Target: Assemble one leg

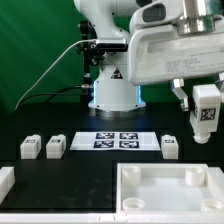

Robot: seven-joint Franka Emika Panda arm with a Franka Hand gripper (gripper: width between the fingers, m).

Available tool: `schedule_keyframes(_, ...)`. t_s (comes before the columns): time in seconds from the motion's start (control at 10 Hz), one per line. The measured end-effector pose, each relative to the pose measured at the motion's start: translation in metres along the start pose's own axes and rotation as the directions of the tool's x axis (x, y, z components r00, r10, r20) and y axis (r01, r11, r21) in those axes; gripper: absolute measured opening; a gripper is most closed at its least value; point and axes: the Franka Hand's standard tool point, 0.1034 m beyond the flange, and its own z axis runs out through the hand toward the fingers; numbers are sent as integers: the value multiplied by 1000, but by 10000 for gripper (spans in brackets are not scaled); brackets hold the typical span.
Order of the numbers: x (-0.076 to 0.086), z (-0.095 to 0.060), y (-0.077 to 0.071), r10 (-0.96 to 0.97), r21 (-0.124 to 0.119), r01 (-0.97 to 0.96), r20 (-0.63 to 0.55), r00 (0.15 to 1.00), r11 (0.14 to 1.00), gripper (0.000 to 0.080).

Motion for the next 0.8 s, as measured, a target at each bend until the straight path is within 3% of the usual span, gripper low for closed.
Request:
schedule_keyframes(0.2,-11,1,-1,7,11,-5,-195,981,1000,290)
schedule_keyframes(0.4,-15,7,1,-4,6,5,-199,980,1000,290)
schedule_keyframes(0.5,-16,19,4,-18,-5,17,-186,982,1000,290)
schedule_keyframes(0.7,10,36,6,-27,-15,24,-193,981,1000,290)
schedule_keyframes(0.8,11,48,9,-29,-21,25,-193,981,999,290)
